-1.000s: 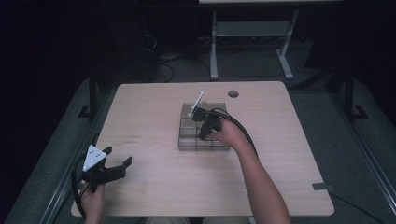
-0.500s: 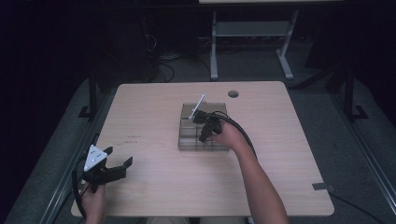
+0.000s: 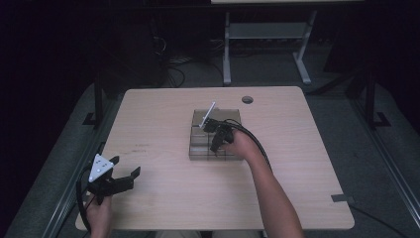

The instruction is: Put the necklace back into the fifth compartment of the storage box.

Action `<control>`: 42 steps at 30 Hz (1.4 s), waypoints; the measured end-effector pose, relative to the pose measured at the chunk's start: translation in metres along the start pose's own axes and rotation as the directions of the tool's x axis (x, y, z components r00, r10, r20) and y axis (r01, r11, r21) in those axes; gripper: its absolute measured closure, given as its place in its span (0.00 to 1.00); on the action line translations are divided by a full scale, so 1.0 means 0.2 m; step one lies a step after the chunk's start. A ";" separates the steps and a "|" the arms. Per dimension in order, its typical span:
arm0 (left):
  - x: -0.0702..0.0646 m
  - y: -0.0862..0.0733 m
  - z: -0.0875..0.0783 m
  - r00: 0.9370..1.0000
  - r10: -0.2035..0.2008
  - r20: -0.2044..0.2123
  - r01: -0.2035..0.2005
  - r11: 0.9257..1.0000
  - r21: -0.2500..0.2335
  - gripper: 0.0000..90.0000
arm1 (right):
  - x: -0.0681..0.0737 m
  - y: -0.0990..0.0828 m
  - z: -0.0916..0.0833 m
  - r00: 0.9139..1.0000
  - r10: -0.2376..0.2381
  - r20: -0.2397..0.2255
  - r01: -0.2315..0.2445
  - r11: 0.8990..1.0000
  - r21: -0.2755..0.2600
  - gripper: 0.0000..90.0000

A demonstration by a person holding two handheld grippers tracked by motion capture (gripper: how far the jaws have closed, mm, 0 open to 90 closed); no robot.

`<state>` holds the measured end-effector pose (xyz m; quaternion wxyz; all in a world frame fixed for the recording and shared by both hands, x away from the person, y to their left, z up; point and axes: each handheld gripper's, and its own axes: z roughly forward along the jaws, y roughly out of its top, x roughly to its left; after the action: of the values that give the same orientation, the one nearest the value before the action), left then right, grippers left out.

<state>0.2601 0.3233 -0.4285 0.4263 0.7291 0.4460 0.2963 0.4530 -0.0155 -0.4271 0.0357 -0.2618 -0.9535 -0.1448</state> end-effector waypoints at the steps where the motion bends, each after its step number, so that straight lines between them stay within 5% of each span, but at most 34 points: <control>1: 0.00 0.00 0.00 1.000 0.000 -0.001 0.000 1.000 0.001 0.16 | 0.00 0.00 -0.01 1.000 0.004 -0.001 -0.004 1.000 -0.006 0.90; 42: 0.00 -0.01 0.00 1.000 0.000 0.005 -0.001 1.000 0.011 0.16 | -0.01 -0.20 -0.31 1.000 0.016 0.026 -0.013 0.995 -0.102 0.69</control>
<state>0.2599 0.3232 -0.4300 0.4231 0.7323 0.4465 0.2922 0.4337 -0.0667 -0.3777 0.0108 -0.2721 -0.9434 -0.1896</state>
